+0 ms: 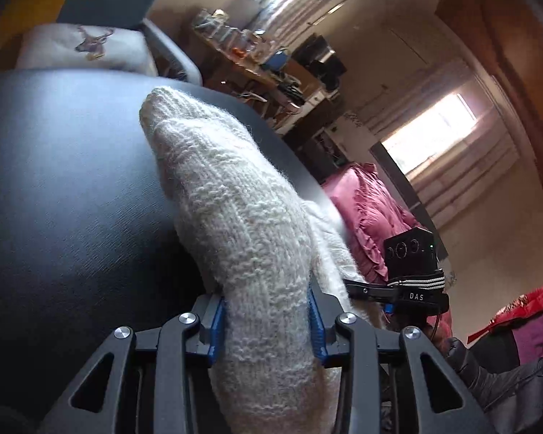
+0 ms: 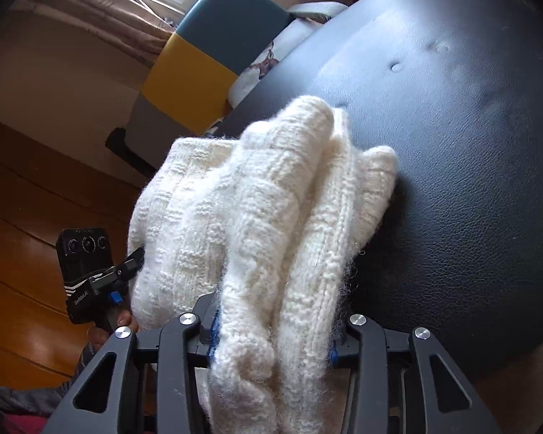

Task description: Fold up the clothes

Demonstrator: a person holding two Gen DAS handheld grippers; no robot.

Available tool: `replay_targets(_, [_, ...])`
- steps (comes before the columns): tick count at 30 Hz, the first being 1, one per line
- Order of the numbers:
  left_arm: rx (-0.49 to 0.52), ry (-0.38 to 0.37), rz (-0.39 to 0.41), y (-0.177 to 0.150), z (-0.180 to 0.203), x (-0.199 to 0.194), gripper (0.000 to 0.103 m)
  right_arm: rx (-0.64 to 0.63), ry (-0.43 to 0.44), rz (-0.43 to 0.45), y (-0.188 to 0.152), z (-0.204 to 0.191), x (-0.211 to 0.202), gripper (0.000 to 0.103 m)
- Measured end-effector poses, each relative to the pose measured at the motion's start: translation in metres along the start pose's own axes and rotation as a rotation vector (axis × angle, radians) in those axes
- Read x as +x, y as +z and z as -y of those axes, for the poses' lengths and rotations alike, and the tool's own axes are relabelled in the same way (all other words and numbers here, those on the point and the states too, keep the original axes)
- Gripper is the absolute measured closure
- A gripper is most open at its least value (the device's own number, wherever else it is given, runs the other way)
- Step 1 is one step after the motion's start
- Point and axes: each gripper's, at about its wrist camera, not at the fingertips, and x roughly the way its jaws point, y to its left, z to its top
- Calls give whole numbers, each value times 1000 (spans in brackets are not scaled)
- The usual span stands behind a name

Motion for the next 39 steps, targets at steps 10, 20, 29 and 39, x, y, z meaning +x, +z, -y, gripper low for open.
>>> replay_targets(10, [177,-65,-61,89,59,81,66,-23,-60,191,47,9,-82,62])
replay_targets(20, [235,-6,-212,126,65,178,66,58,-201,250,94,86,-129,62])
replay_targets(29, [160,92,-250,113,30,196,61,172,-182,263,69,144,-123,57])
replay_targets(39, [232,206,-101,121,65,152,62,-88,-334,376,67,75,-178,41])
